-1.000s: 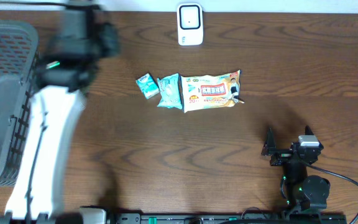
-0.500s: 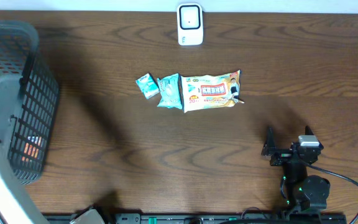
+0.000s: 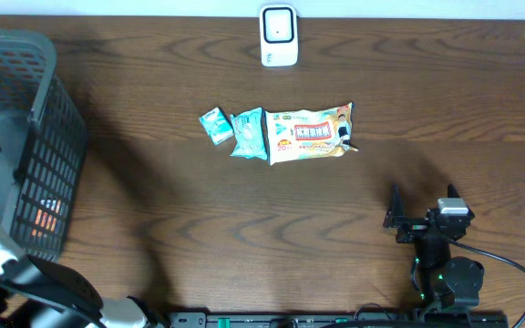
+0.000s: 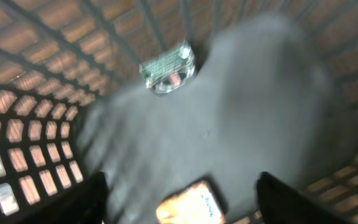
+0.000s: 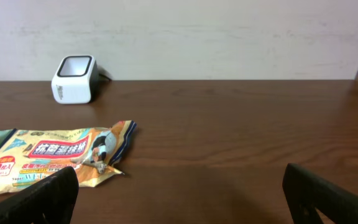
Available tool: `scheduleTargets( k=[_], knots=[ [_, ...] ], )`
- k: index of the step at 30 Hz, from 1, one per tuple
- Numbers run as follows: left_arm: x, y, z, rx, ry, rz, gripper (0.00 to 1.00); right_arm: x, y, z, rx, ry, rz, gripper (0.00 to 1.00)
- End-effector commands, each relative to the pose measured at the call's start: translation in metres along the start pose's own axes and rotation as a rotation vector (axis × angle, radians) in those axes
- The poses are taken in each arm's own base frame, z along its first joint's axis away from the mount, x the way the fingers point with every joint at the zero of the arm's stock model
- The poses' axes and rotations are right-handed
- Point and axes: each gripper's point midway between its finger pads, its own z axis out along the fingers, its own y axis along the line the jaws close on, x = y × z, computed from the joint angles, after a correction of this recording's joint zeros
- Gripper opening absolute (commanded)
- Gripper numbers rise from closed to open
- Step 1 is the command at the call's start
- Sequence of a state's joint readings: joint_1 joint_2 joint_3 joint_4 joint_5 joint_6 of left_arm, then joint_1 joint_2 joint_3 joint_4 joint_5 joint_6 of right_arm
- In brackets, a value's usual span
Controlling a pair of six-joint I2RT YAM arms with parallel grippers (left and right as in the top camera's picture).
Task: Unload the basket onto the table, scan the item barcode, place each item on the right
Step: 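Reach the left gripper into the basket and grasp the orange package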
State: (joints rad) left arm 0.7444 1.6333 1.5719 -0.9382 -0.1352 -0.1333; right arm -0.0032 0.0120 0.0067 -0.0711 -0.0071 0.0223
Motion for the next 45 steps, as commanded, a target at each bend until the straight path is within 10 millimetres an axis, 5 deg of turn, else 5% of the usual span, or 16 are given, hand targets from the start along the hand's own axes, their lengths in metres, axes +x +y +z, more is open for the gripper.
scheduleTargets(
  k=[1, 16, 31, 45],
  knots=[
    [0.015, 0.007, 0.018, -0.014, 0.089, 0.032, 0.79, 0.001, 0.001, 0.000, -0.006, 0.002, 0.006, 0.99],
    [0.068, 0.001, 0.063, 0.291, 0.417, -0.055, 0.90, 0.001, 0.001, 0.000, -0.006, 0.002, 0.006, 0.99],
    [0.118, 0.006, 0.089, 0.293, 0.657, -0.038, 0.91, 0.001, 0.001, 0.000, -0.006, 0.002, 0.006, 0.99],
    [0.145, 0.005, 0.106, 0.295, 0.742, -0.026, 0.84, 0.001, 0.001, 0.000, -0.006, 0.002, 0.006, 0.99]
  ],
)
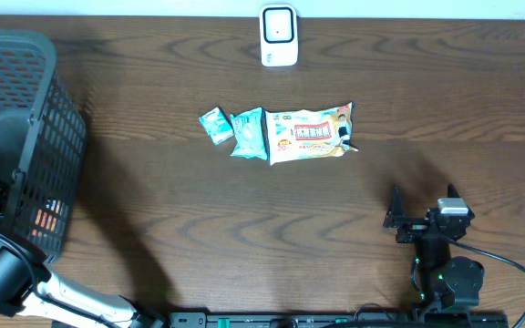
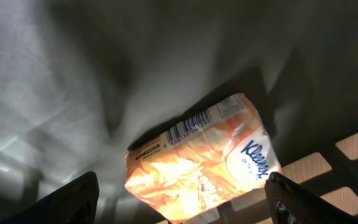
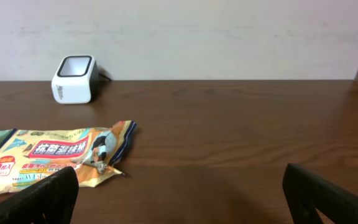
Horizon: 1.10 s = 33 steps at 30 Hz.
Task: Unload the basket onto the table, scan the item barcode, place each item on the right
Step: 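Reach the left gripper into the basket and grasp the orange package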
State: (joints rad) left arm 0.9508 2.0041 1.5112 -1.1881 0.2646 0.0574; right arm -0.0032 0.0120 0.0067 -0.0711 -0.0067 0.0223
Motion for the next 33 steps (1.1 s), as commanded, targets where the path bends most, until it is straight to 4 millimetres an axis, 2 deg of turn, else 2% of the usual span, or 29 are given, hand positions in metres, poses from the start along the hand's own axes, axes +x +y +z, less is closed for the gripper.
scheduleTargets(
  k=[1, 6, 12, 16, 20, 22, 23, 27, 30, 33],
  knots=[
    [0.005, 0.001, 0.011, 0.013, 0.033, 0.009, 0.84, 0.001, 0.002, 0.000, -0.006, 0.002, 0.006, 0.99],
    [0.006, 0.002, 0.016, 0.012, 0.034, 0.008, 0.83, 0.001, 0.002, 0.000, -0.006, 0.002, 0.006, 0.99],
    [0.004, 0.004, 0.024, 0.013, 0.024, 0.010, 0.66, 0.001, 0.002, 0.000, -0.006, 0.002, 0.006, 0.99],
    [0.005, 0.005, 0.031, 0.013, 0.023, 0.006, 0.49, 0.001, 0.002, 0.000, -0.006, 0.002, 0.006, 0.99],
    [0.004, 0.004, 0.030, 0.017, 0.019, 0.007, 0.24, 0.001, 0.002, 0.000, -0.006, 0.002, 0.006, 0.99],
    [0.003, 0.002, 0.029, 0.025, 0.013, 0.008, 0.08, 0.001, 0.002, 0.000, -0.006, 0.002, 0.006, 0.99],
    [0.001, -0.001, 0.027, 0.040, 0.008, 0.009, 0.08, 0.001, 0.002, 0.000, -0.006, 0.001, 0.006, 0.99],
    [-0.008, -0.027, 0.003, 0.169, -0.040, 0.022, 0.07, 0.001, 0.002, 0.000, -0.006, 0.001, 0.006, 0.99],
    [-0.018, -0.051, -0.030, 0.278, -0.124, 0.027, 0.07, 0.001, 0.002, 0.000, -0.006, 0.002, 0.006, 0.99],
    [-0.027, -0.067, -0.072, 0.329, -0.238, 0.011, 0.07, 0.001, 0.002, 0.000, -0.006, 0.002, 0.006, 0.99]
  ],
)
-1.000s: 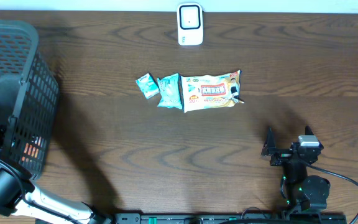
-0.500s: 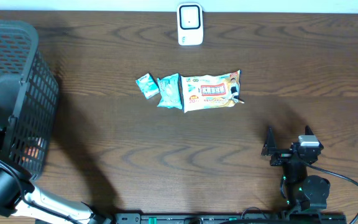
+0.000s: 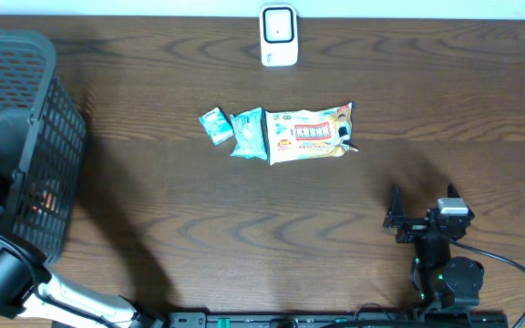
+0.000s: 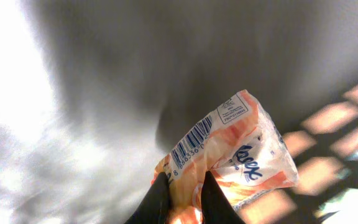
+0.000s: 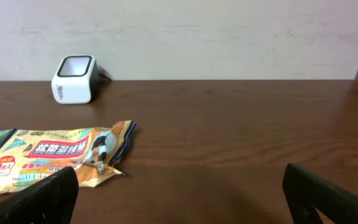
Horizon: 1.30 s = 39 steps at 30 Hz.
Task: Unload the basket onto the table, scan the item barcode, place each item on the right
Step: 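Reach the left gripper into the basket and grasp the orange package, then lift the orange package out and carry it under the scanner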
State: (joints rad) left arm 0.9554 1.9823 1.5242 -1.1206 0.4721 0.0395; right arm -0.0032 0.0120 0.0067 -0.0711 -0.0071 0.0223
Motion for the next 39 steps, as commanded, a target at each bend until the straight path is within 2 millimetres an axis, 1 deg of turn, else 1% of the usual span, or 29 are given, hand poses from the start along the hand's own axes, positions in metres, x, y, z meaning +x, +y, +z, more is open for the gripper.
scheduleTargets(
  k=[1, 2, 4, 7, 9, 10, 13, 15, 17, 18, 20, 22, 23, 25, 28, 29, 30, 32, 37, 39],
  knots=[
    [-0.017, -0.048, -0.062, 0.126, -0.183, 0.012, 0.07, 0.001, 0.001, 0.000, -0.006, 0.002, 0.006, 0.99],
    [-0.019, -0.054, -0.075, 0.133, -0.226, 0.012, 0.07, 0.001, 0.001, 0.000, -0.006, 0.002, 0.006, 0.99],
    [-0.023, -0.071, -0.109, 0.164, -0.336, -0.004, 0.07, 0.001, 0.001, 0.000, -0.006, 0.002, 0.006, 0.99],
    [-0.023, -0.091, -0.154, 0.225, -0.476, -0.092, 0.07, 0.001, 0.001, 0.000, -0.006, 0.002, 0.006, 0.99],
    [-0.021, -0.105, -0.187, 0.293, -0.578, -0.165, 0.07, 0.001, 0.001, 0.000, -0.006, 0.001, 0.006, 0.99],
    [-0.019, -0.114, -0.208, 0.339, -0.641, -0.193, 0.07, 0.001, 0.001, 0.000, -0.006, 0.001, 0.006, 0.99],
    [-0.007, -0.138, -0.259, 0.461, -0.787, -0.223, 0.07, 0.001, 0.001, 0.000, -0.006, 0.001, 0.006, 0.99],
    [0.007, -0.153, -0.283, 0.538, -0.837, -0.245, 0.07, 0.001, 0.001, 0.000, -0.006, 0.002, 0.006, 0.99],
    [0.026, -0.171, -0.295, 0.616, -0.831, -0.281, 0.07, 0.001, 0.001, 0.000, -0.005, 0.002, 0.006, 0.99],
    [0.035, -0.181, -0.296, 0.642, -0.815, -0.282, 0.07, 0.001, 0.001, 0.000, -0.006, 0.002, 0.006, 0.99],
    [0.053, -0.205, -0.293, 0.675, -0.781, -0.229, 0.07, 0.001, 0.001, 0.000, -0.006, 0.001, 0.006, 0.99],
    [0.069, -0.234, -0.286, 0.705, -0.736, -0.145, 0.07, 0.001, 0.001, 0.000, -0.005, 0.002, 0.006, 0.99],
    [0.080, -0.253, -0.279, 0.721, -0.700, -0.093, 0.07, 0.001, 0.001, 0.000, -0.006, 0.002, 0.006, 0.99],
    [0.099, -0.280, -0.262, 0.728, -0.634, -0.014, 0.07, 0.001, 0.001, 0.000, -0.006, 0.002, 0.006, 0.99],
    [0.123, -0.312, -0.231, 0.677, -0.579, 0.108, 0.07, 0.001, 0.001, 0.000, -0.006, 0.001, 0.006, 0.99],
    [0.129, -0.318, -0.221, 0.655, -0.567, 0.135, 0.07, 0.001, 0.001, 0.000, -0.006, 0.002, 0.006, 0.99],
    [0.135, -0.324, -0.207, 0.614, -0.554, 0.167, 0.07, 0.001, 0.001, 0.000, -0.006, 0.001, 0.006, 0.99],
    [0.143, -0.327, -0.182, 0.517, -0.550, 0.196, 0.07, 0.001, 0.001, 0.000, -0.006, 0.002, 0.006, 0.99],
    [0.150, -0.313, -0.120, 0.208, -0.585, 0.207, 0.07, 0.001, 0.001, 0.000, -0.006, 0.002, 0.006, 0.99],
    [0.155, -0.309, -0.096, 0.107, -0.571, 0.232, 0.07, 0.001, 0.001, 0.000, -0.006, 0.002, 0.006, 0.99]
  ],
)
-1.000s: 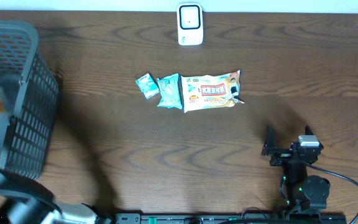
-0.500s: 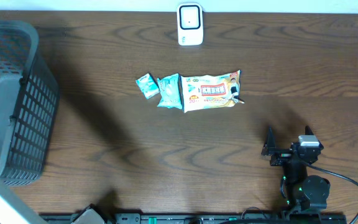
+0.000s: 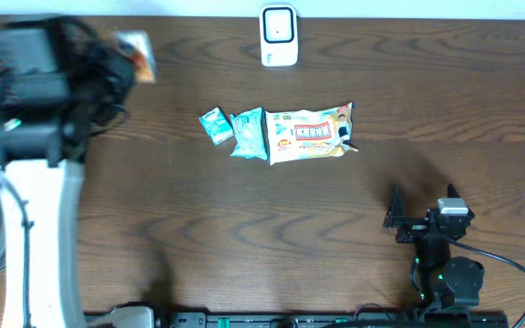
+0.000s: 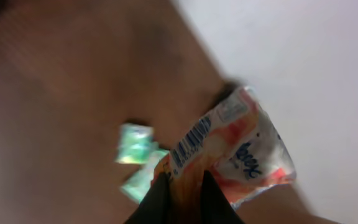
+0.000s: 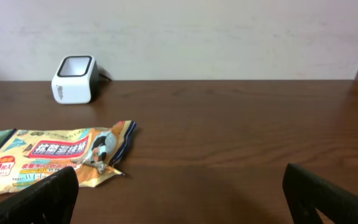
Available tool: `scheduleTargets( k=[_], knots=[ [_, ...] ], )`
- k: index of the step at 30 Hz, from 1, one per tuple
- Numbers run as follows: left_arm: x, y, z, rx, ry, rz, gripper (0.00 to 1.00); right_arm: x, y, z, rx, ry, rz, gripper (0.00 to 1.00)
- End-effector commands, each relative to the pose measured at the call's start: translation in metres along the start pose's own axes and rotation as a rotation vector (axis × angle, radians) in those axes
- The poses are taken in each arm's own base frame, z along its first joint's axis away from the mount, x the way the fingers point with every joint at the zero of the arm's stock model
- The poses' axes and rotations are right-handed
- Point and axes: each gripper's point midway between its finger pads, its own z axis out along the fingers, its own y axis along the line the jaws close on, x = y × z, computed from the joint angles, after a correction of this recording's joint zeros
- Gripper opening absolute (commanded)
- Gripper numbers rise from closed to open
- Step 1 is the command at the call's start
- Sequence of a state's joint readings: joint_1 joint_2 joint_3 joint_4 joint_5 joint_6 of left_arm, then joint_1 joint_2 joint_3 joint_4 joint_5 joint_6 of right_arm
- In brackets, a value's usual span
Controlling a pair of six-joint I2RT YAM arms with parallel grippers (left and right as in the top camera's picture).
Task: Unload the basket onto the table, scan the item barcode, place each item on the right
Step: 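Lift the orange package out and carry it under the scanner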
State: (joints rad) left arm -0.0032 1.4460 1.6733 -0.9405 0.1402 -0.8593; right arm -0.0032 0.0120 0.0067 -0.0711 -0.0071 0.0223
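An orange and white Kleenex tissue pack [image 4: 229, 149] with a barcode on its side hangs in the air, and my left gripper [image 4: 182, 186] is shut on its lower edge. In the overhead view the pack [image 3: 135, 47] shows at the far left of the table, beside the raised left arm. The white scanner [image 3: 279, 35] stands at the table's far edge, also in the right wrist view [image 5: 74, 79]. My right gripper [image 5: 179, 190] rests open near the front right, holding nothing.
A black mesh basket stands at the left, mostly hidden by the left arm. Two small teal packets [image 3: 233, 129] and a larger orange wipes pack [image 3: 310, 132] lie in a row at mid table. The view from the left wrist is blurred.
My left gripper, shut on the tissue pack inside the basket, is now up out of the basket with the pack, over the table's far left. The right arm has not moved.
My left gripper was open inside the basket, above the tissue pack on its grey floor. Then it hung closer over the pack, still open. Then it was shut on the pack's edge. Now the pack is held clear of the basket above the table.
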Motion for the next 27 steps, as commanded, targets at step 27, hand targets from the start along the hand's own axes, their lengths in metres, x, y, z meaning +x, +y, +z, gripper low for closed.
scheduleTargets(
  k=[27],
  knots=[
    [0.097, 0.127, 0.199, -0.745, 0.226, 0.286, 0.07, 0.001, 0.001, 0.000, -0.006, 0.002, 0.006, 0.99]
  ],
)
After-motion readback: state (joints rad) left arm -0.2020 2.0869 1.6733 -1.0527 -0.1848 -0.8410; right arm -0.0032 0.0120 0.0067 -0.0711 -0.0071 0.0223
